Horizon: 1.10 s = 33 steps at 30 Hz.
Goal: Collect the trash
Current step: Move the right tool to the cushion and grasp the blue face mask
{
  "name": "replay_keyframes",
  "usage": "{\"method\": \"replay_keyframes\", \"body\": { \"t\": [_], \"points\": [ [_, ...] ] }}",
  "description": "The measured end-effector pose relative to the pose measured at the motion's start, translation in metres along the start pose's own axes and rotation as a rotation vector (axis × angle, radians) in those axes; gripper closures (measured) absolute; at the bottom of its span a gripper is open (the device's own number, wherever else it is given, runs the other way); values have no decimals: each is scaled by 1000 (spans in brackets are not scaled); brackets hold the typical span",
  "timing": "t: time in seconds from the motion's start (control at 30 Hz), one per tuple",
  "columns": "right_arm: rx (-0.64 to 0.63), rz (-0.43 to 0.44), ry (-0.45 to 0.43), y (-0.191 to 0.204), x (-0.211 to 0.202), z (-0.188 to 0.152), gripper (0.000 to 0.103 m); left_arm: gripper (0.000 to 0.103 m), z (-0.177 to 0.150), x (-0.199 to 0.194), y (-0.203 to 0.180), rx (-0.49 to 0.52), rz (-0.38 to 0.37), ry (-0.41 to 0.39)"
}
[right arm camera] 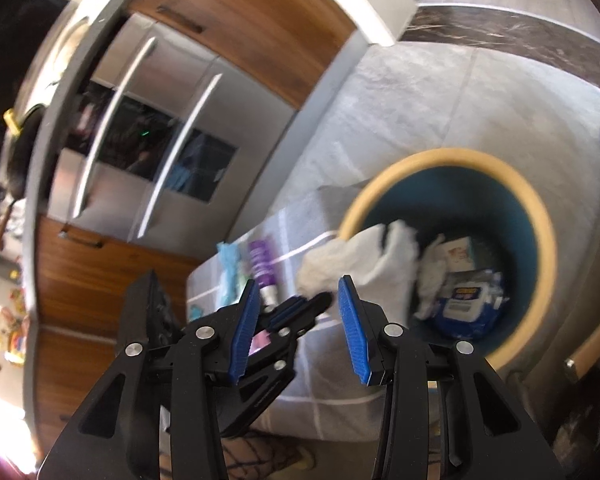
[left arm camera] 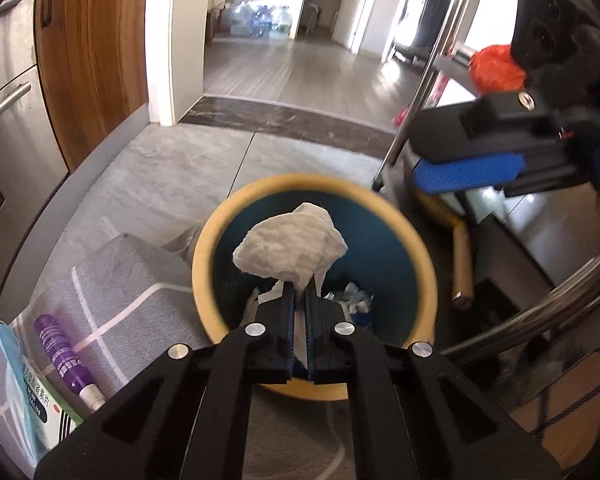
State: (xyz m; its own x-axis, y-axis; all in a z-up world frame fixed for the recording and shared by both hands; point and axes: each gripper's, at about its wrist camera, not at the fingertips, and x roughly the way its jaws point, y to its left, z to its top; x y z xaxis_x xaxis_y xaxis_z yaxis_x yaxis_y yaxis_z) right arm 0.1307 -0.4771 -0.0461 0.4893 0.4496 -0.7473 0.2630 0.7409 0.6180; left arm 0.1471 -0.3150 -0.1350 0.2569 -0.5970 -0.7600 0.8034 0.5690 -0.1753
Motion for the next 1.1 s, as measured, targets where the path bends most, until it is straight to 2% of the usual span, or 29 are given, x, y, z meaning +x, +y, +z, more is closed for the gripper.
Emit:
{"method": "replay_keyframes", "body": {
  "t": [0.1, 0.13, 0.17, 0.23, 0.4, 0.57, 0.6, 0.63, 0.7, 0.87, 1.0, 1.1],
  "points": [
    [27, -49, -7, -8, 1, 2, 61, 96, 0, 3, 2, -1, 38, 5],
    [23, -73, -10, -9, 2, 2, 61, 85, 0, 5, 3, -11, 45, 11],
    [18, -89, -11, -10, 2, 2, 61, 66, 1, 5, 6, -32, 28, 21],
    [16, -109, -10, -12, 3, 2, 60, 48, 0, 1, 10, -53, 34, 7],
    [2, -151, -4, -11, 7, 3, 59, 47, -4, -9, 13, -34, 69, 8],
    [-33, -193, 3, 3, 19, 2, 53, 47, -22, -34, 21, -20, 138, 24],
    [-44, -207, 2, 6, 21, 1, 49, 47, -25, -38, 23, -25, 149, 26],
    [-57, -222, 1, 10, 24, 0, 40, 47, -30, -44, 26, -34, 163, 28],
    [-101, -261, 7, 23, 37, -5, 27, 47, -41, -56, 34, -52, 198, 34],
    [-236, -295, 100, 61, 82, -28, 20, 45, -69, -81, 52, -71, 285, 59],
    [-286, -275, 84, 86, 98, -36, 12, 40, -97, -104, 73, -109, 362, 75],
    [-283, -246, 85, 102, 117, -39, 11, 37, -117, -120, 94, -152, 415, 85]
  ]
}}
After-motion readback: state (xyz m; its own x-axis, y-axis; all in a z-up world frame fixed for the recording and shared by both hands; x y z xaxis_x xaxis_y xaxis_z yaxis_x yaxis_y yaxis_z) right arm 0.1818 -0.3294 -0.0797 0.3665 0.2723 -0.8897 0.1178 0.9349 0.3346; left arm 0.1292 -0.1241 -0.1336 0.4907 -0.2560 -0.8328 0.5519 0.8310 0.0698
